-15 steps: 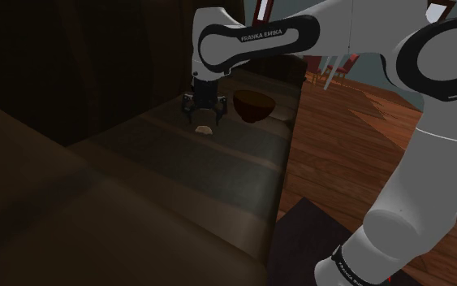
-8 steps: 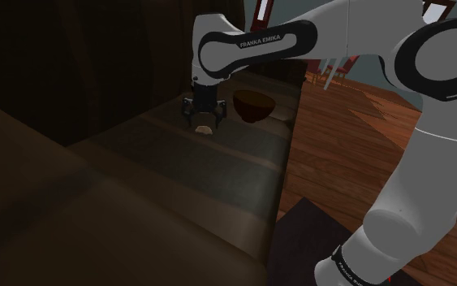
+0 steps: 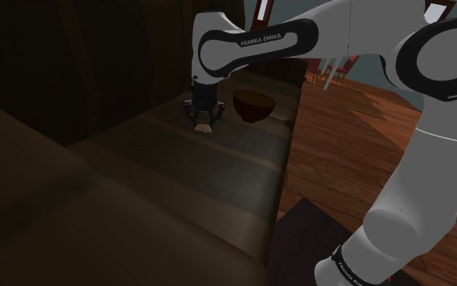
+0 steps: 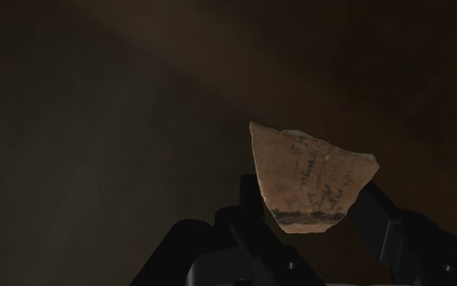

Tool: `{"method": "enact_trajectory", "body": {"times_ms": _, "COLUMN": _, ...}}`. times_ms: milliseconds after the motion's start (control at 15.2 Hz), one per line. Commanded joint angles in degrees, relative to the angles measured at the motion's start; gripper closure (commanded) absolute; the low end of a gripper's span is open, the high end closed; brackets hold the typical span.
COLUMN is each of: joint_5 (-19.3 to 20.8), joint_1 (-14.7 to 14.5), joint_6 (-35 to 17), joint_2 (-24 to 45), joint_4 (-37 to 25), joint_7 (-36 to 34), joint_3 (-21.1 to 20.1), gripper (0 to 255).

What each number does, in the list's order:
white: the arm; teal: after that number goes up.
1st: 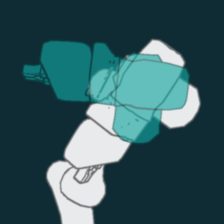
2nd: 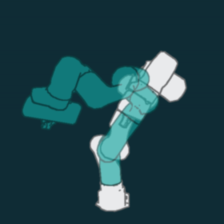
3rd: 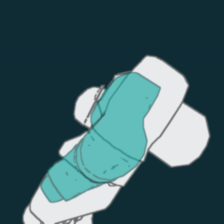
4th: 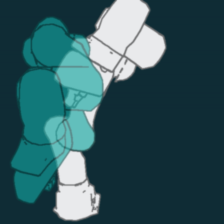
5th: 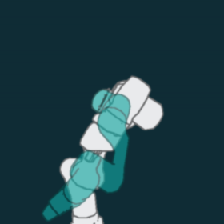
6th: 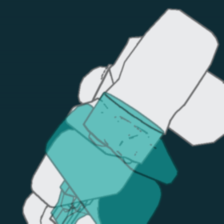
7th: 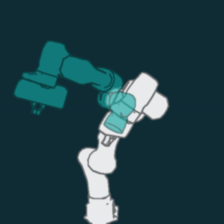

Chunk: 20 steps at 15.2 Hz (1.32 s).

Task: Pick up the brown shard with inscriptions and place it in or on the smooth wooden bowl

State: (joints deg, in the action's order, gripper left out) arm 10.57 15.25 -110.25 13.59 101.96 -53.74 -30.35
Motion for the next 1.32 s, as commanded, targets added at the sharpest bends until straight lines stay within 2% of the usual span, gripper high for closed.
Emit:
{"method": "enact_trajectory", "body": {"times_ms": 0, "joint_5": -0.03, "joint_1": 0.04, "joint_6": 0.21, "joint_2": 0.0, "joint_4": 0.23, "joint_7": 0.01, "joint_3": 0.03, "gripper": 255}}
{"method": "enact_trajectory", "body": {"times_ms": 198, "joint_5": 0.16, "joint_1": 0.04, "joint_6": 0.0, "joint_2": 0.33, "joint_4": 0.13, "joint_7": 0.0, "joint_3": 0.12, "gripper": 255}}
{"method": "enact_trajectory", "body": {"times_ms": 1254, "joint_5": -1.34, "joint_1": -0.11, "joint_6": 11.58, "joint_2": -1.65, "joint_4": -9.84, "joint_7": 1.53, "joint_3": -0.41, "gripper": 255}}
